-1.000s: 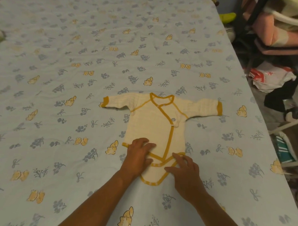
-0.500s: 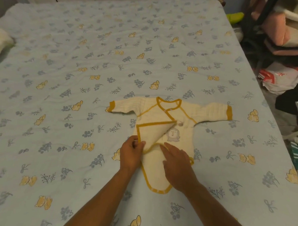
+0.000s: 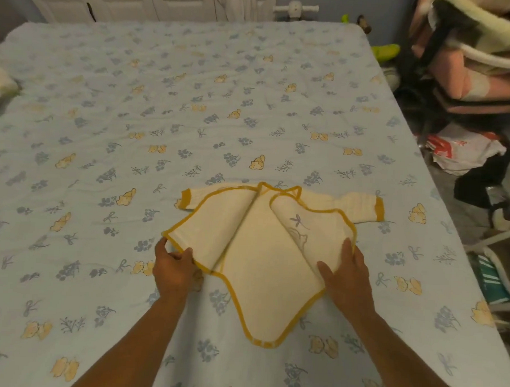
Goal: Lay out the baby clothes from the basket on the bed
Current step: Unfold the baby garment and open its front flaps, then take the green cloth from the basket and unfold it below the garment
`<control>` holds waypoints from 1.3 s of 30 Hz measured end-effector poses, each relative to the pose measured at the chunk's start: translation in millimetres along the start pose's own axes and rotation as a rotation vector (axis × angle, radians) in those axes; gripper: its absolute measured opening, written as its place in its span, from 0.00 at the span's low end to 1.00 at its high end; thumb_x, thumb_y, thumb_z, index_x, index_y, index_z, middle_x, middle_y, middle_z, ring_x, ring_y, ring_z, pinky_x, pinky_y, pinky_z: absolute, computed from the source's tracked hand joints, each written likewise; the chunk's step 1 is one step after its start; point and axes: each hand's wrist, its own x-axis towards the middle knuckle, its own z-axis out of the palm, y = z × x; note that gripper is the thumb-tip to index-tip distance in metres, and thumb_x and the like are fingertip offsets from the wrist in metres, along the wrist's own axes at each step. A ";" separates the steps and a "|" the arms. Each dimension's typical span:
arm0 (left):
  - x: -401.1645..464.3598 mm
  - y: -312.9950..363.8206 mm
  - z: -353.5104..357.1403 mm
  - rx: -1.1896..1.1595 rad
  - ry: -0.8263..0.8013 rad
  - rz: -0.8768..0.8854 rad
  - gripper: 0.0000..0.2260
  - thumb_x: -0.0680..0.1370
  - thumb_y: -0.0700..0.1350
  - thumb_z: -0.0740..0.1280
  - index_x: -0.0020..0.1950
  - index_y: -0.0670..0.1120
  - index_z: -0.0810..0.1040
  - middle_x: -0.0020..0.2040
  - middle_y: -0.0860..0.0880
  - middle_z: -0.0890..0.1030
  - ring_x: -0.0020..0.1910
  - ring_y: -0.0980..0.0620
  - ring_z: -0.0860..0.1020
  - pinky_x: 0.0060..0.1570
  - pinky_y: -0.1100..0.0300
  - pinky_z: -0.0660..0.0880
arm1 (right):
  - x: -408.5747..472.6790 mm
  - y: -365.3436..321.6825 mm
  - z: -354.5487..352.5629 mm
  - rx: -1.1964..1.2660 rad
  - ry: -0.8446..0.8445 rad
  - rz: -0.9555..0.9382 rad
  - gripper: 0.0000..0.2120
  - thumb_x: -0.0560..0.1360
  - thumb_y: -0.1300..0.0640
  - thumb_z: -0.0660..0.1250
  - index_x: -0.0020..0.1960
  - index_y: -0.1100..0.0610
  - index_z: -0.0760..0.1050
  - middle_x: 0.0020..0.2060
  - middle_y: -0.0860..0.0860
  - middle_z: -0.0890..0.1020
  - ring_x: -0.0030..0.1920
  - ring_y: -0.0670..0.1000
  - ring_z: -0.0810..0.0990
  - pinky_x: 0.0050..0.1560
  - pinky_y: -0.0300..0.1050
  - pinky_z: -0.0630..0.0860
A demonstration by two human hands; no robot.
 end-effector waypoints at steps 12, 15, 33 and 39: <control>6.9 -27.5 1.6 0.314 -0.193 0.137 0.22 0.80 0.37 0.57 0.72 0.50 0.73 0.52 0.41 0.82 0.48 0.43 0.81 0.51 0.52 0.77 | 30.2 44.3 6.7 -0.252 -0.125 0.146 0.41 0.74 0.31 0.56 0.79 0.51 0.50 0.78 0.56 0.57 0.76 0.60 0.56 0.73 0.62 0.56; 6.1 -18.2 1.9 0.411 -0.225 0.123 0.22 0.79 0.38 0.59 0.73 0.49 0.72 0.54 0.38 0.81 0.52 0.39 0.79 0.53 0.51 0.75 | 27.3 36.4 0.1 -0.201 -0.162 0.179 0.41 0.74 0.31 0.56 0.79 0.49 0.50 0.78 0.55 0.54 0.77 0.60 0.54 0.74 0.61 0.54; -254.0 211.2 3.2 0.160 -0.732 0.385 0.18 0.77 0.58 0.68 0.65 0.56 0.77 0.59 0.51 0.80 0.54 0.52 0.78 0.53 0.54 0.75 | -113.8 67.2 -292.1 0.271 0.047 0.076 0.30 0.77 0.40 0.63 0.74 0.54 0.67 0.73 0.54 0.68 0.73 0.53 0.65 0.72 0.47 0.61; -398.9 274.1 99.8 0.149 -0.812 0.477 0.19 0.75 0.59 0.68 0.66 0.58 0.77 0.57 0.53 0.80 0.54 0.54 0.79 0.48 0.59 0.72 | -97.6 182.2 -400.4 0.294 0.140 0.108 0.28 0.77 0.41 0.63 0.72 0.55 0.69 0.69 0.55 0.72 0.70 0.56 0.69 0.66 0.46 0.67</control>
